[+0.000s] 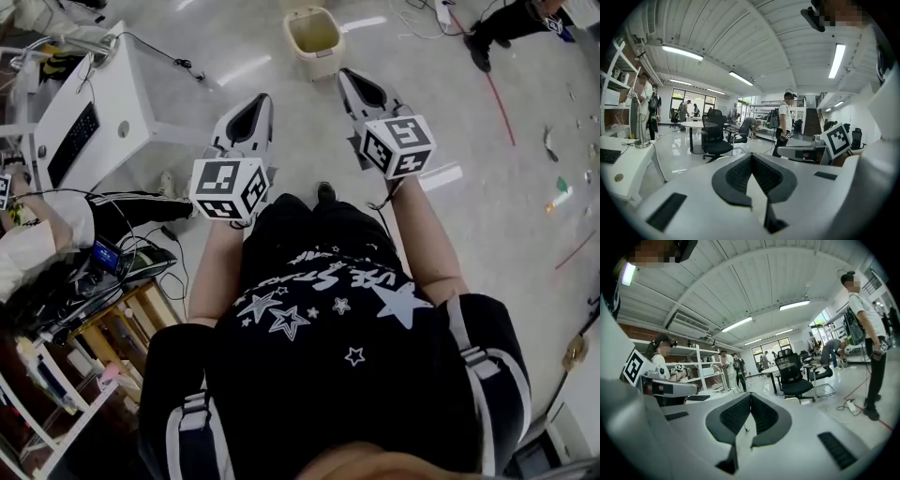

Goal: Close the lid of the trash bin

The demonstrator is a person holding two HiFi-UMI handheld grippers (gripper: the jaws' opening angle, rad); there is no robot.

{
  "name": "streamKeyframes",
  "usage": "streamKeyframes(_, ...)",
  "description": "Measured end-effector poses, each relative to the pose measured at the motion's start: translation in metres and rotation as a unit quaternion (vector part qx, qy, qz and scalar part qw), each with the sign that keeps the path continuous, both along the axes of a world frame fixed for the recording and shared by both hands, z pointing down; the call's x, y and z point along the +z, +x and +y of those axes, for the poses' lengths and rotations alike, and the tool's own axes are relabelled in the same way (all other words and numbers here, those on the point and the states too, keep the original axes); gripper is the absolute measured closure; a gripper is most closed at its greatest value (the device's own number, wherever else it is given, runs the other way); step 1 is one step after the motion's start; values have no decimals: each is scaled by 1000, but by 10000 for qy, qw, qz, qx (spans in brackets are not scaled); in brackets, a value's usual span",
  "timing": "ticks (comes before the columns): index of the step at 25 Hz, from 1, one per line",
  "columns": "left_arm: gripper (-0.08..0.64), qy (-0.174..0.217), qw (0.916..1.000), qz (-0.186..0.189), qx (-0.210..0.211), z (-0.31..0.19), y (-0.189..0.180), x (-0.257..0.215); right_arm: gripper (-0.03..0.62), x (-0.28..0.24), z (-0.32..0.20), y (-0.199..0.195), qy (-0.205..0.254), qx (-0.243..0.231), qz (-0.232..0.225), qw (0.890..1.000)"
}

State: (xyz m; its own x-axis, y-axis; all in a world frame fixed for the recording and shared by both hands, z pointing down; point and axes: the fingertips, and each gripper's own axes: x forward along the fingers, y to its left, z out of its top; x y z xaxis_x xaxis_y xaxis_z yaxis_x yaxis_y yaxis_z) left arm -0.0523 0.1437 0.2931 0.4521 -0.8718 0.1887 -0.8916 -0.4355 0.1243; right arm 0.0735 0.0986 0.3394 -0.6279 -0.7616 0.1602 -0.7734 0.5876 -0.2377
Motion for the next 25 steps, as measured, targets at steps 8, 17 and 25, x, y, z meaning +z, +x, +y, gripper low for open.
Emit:
streamKeyframes(8, 549, -124, 9996, 241, 94, -57, -11, 16, 584, 19, -50, -7, -176, 136, 190, 9996)
streamKeyframes(17, 549, -256, 9985, 281, 401, -144, -16, 36, 584, 30, -127, 7, -319, 622, 329, 9970)
streamKeyframes(25, 549, -412, 9963, 333, 684, -242, -36, 48, 584, 36, -224, -14, -482, 806, 524, 9942)
